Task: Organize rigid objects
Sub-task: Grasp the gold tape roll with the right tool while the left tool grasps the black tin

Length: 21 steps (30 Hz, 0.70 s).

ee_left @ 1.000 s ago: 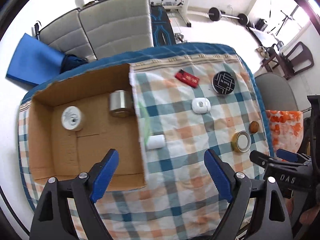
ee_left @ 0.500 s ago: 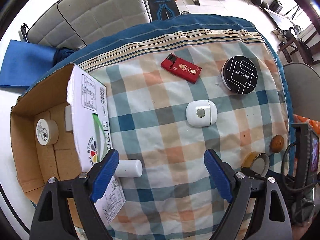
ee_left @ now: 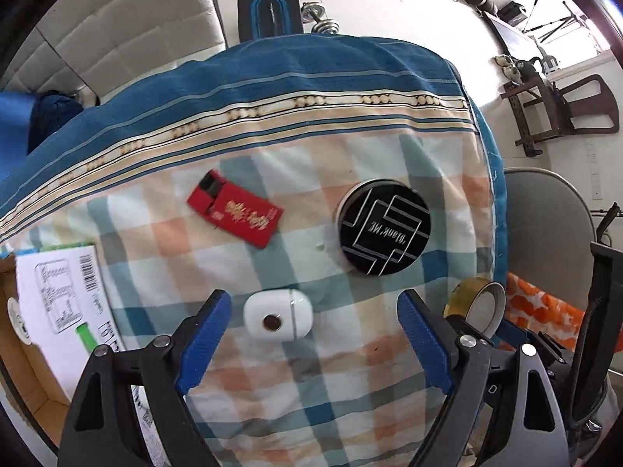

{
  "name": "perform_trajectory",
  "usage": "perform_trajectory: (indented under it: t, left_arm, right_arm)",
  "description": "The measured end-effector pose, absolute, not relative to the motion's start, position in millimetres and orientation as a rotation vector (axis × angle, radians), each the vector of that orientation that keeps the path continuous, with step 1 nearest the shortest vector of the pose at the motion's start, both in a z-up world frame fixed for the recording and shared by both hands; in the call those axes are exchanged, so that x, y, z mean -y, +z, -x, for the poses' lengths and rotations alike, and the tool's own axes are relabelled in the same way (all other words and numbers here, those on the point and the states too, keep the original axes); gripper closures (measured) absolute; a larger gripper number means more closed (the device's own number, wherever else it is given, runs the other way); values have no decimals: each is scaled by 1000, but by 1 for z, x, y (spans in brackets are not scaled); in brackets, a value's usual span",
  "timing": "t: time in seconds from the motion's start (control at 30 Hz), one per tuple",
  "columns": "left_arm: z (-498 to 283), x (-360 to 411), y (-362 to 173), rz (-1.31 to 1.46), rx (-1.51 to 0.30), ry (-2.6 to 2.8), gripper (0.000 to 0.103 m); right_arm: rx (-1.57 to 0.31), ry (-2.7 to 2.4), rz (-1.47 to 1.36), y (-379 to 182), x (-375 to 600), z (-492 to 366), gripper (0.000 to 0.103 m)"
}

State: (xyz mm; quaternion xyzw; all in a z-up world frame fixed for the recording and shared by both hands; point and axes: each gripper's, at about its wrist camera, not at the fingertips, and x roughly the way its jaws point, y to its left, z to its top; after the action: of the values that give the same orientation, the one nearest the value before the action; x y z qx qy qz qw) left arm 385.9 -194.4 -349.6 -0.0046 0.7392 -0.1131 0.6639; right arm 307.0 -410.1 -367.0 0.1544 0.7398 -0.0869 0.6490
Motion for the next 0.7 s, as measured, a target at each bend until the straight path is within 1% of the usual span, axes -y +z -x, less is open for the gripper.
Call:
perform_trajectory:
  t: [0.17,0.33,0.47,0.5,0.53,0.67,0.7]
  left_arm:
    - [-411,229,-381,24,-1754,-296,16]
    - [-418,256,-405,22,-1815,-325,16]
    - [-418,267,-420,-8,-1815,-315,16]
    - [-417,268,-420,-24,-1793,-311,25]
    - [-417,270,-419,-55,-1777,-304,29]
    - [-412,273,-409,-125,-1722,-318,30]
    - [-410,272,-407,-140,-1713,-315,30]
  right_arm:
    - [-1711,-225,-349,-378,436,-330,36]
    - [-1728,-215,-371,-385,444,-340,36]
    - [-1743,-205,-373,-394,451,-353,36]
    - [-1746,-203,-372,-396,448,-357,36]
    - [-1746,-201,-370,-400,449,-355,36]
    - [-1743,-190,-352,-407,439,-357,36]
    - [-1743,-184,-347,-416,436,-362,36]
